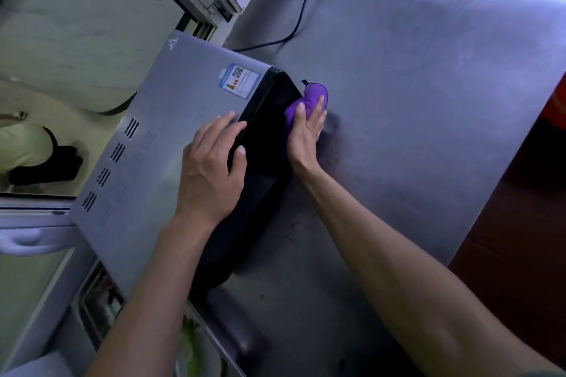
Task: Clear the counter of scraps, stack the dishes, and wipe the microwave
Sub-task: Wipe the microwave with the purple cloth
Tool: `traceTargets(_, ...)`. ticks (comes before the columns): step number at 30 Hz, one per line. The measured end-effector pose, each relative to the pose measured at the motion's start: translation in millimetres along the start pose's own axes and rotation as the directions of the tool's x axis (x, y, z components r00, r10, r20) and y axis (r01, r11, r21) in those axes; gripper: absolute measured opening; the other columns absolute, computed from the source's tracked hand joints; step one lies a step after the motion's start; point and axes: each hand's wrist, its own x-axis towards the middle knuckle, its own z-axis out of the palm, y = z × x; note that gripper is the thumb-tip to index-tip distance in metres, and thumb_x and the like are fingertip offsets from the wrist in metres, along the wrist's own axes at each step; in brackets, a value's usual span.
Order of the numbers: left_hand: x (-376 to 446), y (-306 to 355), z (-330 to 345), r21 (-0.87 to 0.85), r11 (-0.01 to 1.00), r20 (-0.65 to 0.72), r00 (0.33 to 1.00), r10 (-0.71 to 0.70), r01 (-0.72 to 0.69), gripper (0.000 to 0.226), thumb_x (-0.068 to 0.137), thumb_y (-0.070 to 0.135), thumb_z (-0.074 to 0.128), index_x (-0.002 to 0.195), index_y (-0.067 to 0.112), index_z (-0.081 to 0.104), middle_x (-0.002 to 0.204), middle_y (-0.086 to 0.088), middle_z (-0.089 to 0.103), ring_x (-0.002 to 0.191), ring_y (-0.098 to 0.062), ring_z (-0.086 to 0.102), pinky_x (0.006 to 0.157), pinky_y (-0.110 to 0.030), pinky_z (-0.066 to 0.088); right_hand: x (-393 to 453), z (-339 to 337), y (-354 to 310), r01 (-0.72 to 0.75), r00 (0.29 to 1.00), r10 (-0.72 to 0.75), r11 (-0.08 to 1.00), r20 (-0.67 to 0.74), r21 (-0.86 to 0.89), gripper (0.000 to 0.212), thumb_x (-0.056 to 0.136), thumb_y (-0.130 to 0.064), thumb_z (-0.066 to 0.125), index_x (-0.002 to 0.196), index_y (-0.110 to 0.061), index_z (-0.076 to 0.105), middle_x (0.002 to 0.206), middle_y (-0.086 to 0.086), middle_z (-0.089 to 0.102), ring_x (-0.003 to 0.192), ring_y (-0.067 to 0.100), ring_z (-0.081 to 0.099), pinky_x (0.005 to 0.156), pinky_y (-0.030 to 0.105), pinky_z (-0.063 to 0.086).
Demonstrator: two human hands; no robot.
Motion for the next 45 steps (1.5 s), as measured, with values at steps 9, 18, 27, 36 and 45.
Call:
traceTargets(9,-49.8,-17.9,-3.3,0.053,0.998,0.007,1.000,-0.017,0.017,0.047,0.098,0.021,0.047,0.145,0.018,0.048,0.154,-0.001,0.043,0.143,-0.020,0.035,0.115,-0.040,0.031,-38.5,27.9,43.1,-0.131,0.991,0.133,0.989,-0.021,0.071,0.061,0.106,-0.049,0.024,0.158,-0.034,-0.006,0.167,0.005,-0.013,0.153,0.022,-0.011,0.119,0.037,-0.010)
traceTargets(18,-143.4,-54.9,-25.8,0.098,0.988,0.040,0.992,-0.120,0.116,0.050,0.100,0.024,0.044,0.149,0.020,0.042,0.156,0.001,0.039,0.145,-0.016,0.030,0.116,-0.038,0.028,-135.6,74.2,117.0,-0.203,0.979,0.202,0.976,0.024,0.081,0.062,0.106,-0.047,0.026,0.158,-0.032,-0.005,0.167,0.003,-0.014,0.153,0.021,-0.011,0.120,0.036,-0.010)
traceTargets(27,-223.3,-77.4,-40.0,0.079,0.981,0.009,0.984,-0.177,0.176,0.046,0.099,0.021,0.045,0.145,0.013,0.049,0.151,-0.004,0.045,0.141,-0.020,0.038,0.115,-0.046,0.034,-240.5,109.1,178.0,-0.263,0.955,0.258,0.965,0.148,0.019,0.064,0.107,-0.046,0.027,0.158,-0.030,-0.008,0.166,0.005,-0.014,0.153,0.017,-0.011,0.123,0.036,-0.007)
traceTargets(36,-269.7,-82.9,-57.4,0.085,0.948,0.017,0.951,-0.310,0.307,0.044,0.099,0.024,0.046,0.142,0.016,0.052,0.149,-0.001,0.047,0.141,-0.017,0.037,0.114,-0.047,0.035,-270.6,109.7,192.0,-0.284,0.958,0.281,0.956,0.053,0.077,0.066,0.100,-0.045,0.048,0.156,-0.026,0.020,0.161,0.011,0.019,0.145,0.028,0.029,0.119,0.041,0.024)
traceTargets(45,-278.0,-50.7,-55.9,0.041,0.888,0.007,0.889,-0.458,0.458,0.040,0.100,0.023,0.049,0.140,0.020,0.054,0.155,0.002,0.039,0.143,-0.017,0.033,0.117,-0.044,0.031,-257.0,72.4,185.3,-0.291,0.949,0.289,0.957,0.127,0.000,0.044,0.094,-0.040,0.057,0.135,-0.032,0.045,0.128,0.002,0.060,0.119,0.023,0.057,0.109,0.044,0.041)
